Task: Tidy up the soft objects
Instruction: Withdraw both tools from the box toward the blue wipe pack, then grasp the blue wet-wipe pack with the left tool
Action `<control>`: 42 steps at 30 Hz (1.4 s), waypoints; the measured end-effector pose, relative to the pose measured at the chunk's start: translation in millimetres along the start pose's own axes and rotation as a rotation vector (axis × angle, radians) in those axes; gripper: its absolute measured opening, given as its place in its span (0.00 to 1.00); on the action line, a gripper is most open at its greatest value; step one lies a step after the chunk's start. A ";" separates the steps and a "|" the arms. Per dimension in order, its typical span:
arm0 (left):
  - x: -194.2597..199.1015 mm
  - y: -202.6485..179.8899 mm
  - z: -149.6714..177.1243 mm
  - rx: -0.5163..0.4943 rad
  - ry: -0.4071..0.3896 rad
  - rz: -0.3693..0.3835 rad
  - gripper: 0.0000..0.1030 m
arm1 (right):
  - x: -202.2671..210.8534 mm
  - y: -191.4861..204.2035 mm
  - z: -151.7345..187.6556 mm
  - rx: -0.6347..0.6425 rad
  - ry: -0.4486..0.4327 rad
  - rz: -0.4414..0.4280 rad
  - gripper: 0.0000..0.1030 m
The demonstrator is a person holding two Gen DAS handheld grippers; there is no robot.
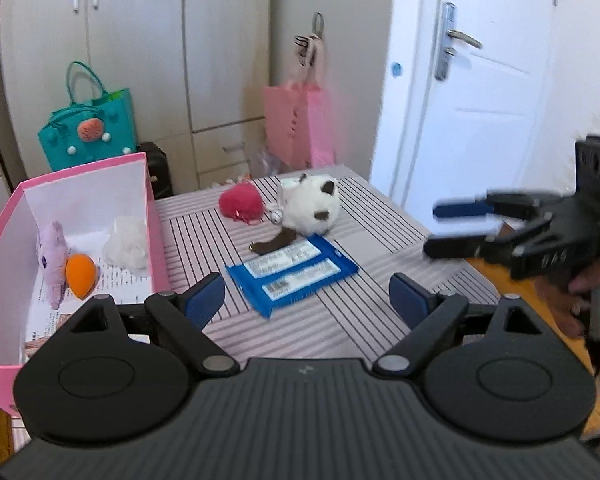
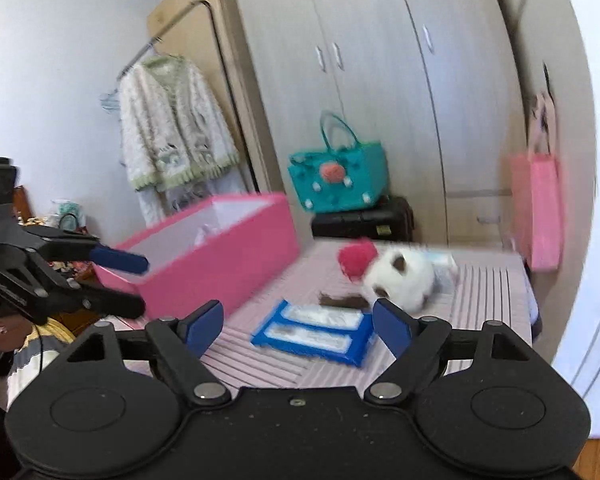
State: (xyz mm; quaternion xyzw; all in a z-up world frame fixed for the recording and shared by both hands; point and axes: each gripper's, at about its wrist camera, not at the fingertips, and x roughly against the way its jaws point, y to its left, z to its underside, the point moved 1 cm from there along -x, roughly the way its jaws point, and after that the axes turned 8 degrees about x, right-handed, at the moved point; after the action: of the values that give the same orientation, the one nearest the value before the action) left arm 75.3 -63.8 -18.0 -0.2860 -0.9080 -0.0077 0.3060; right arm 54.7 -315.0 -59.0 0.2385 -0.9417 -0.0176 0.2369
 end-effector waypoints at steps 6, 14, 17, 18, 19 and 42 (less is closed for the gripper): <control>-36.8 2.1 -0.2 0.131 0.029 0.024 0.87 | -42.4 -27.3 22.0 -0.062 0.122 0.050 0.83; -91.3 -5.4 1.5 0.185 0.056 -0.117 0.86 | -74.8 -27.6 26.4 -0.063 0.130 -0.009 0.77; -107.7 -4.3 2.7 0.216 0.029 -0.202 0.85 | -86.8 -21.1 30.0 -0.078 0.145 0.020 0.75; -113.3 -2.7 2.6 0.221 0.034 -0.206 0.85 | -89.7 -19.9 29.6 -0.076 0.147 0.024 0.72; -118.5 -0.3 2.4 0.227 0.042 -0.208 0.84 | -92.0 -19.3 28.0 -0.072 0.146 0.025 0.70; -155.3 24.1 12.6 0.358 0.136 -0.193 0.49 | -113.8 -32.0 28.2 -0.136 0.171 0.018 0.33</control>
State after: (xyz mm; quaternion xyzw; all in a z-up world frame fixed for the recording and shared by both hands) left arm 181.9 -121.2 -119.1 -0.1379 -0.8953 0.1053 0.4102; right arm 144.1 -293.5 -138.5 0.2139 -0.9167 -0.0591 0.3322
